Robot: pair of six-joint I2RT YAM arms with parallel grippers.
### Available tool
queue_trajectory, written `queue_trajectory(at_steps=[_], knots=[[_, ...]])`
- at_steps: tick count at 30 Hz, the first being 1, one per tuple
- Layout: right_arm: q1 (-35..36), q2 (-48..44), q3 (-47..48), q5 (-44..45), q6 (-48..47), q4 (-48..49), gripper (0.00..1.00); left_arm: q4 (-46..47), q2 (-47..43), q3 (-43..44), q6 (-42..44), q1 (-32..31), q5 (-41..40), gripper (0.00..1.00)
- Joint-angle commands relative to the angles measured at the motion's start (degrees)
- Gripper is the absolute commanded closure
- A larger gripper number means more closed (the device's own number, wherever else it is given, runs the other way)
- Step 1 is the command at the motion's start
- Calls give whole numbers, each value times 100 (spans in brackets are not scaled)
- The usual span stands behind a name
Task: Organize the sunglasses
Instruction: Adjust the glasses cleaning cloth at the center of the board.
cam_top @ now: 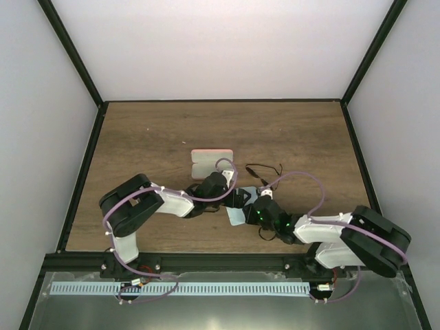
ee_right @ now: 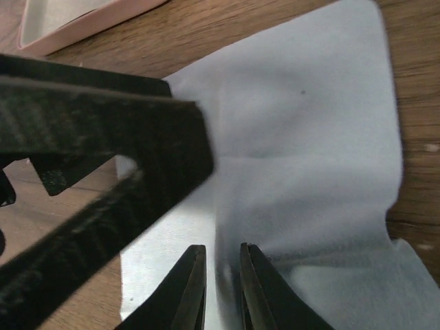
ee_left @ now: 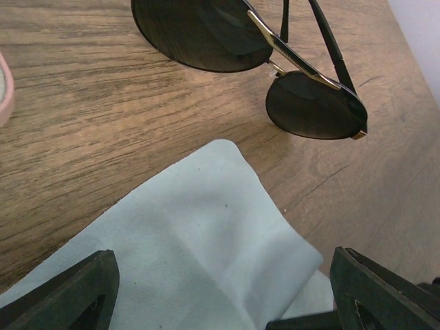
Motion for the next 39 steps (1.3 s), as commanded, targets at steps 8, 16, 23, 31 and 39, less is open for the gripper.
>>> queue_trajectory(at_steps=[8, 16, 23, 31, 39], knots=[[297, 179, 305, 461, 316, -740, 83, -670, -433, -140, 180, 108, -426, 12], [294, -1111, 351, 1024, 199, -1570, 75, -813, -934, -251, 254, 158, -462, 12], [285, -1748, 279, 1404, 208, -1991, 71, -332, -1235, -533, -60, 24, 391, 13], [275, -2362, 188, 1634, 159, -2242, 71, 309, -615, -730, -435, -326, 836, 14], [283, -2708, 166, 1722, 162, -2553, 69, 196, -434, -927, -428, -361, 559, 13]])
